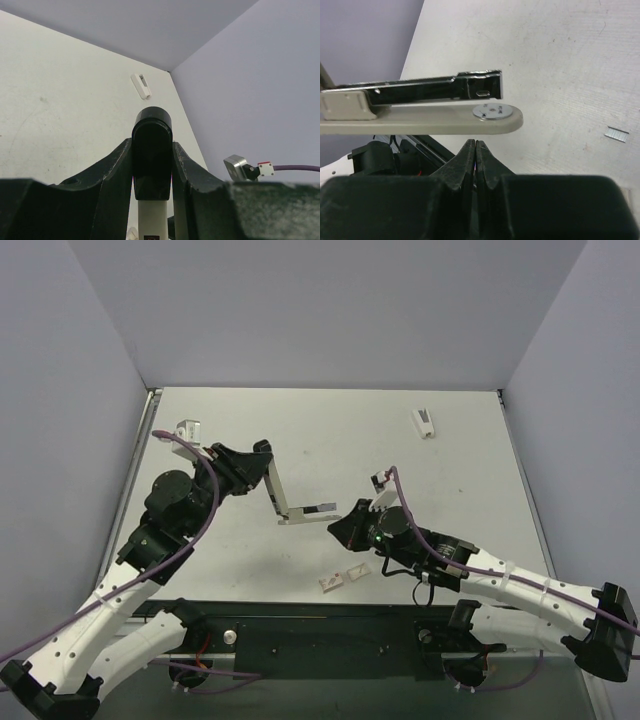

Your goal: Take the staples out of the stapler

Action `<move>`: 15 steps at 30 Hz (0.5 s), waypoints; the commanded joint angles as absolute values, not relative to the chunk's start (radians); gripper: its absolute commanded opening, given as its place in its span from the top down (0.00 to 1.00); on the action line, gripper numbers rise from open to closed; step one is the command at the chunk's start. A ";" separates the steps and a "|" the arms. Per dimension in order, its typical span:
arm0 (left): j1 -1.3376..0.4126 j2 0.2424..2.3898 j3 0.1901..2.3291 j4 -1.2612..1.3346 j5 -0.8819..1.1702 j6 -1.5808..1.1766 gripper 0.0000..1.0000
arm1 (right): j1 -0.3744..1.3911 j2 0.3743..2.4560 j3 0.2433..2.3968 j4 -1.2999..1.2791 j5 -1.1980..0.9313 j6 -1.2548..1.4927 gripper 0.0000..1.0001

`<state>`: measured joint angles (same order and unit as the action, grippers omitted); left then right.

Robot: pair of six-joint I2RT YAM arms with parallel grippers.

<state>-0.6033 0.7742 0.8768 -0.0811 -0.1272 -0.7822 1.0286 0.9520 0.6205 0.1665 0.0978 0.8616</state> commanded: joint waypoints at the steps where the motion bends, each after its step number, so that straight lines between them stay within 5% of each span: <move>1: -0.609 0.738 0.894 -0.044 -0.098 -0.859 1.00 | 1.032 0.969 0.736 0.177 0.166 0.784 1.00; 15: -0.609 0.664 0.862 -0.103 0.089 -0.913 1.00 | 1.023 0.985 0.854 0.097 0.173 0.657 1.00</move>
<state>-0.6033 0.6983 0.8532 -0.1665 0.0082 -0.8616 1.0275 0.9943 0.7921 0.1223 0.1543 0.7033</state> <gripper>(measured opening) 0.404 0.001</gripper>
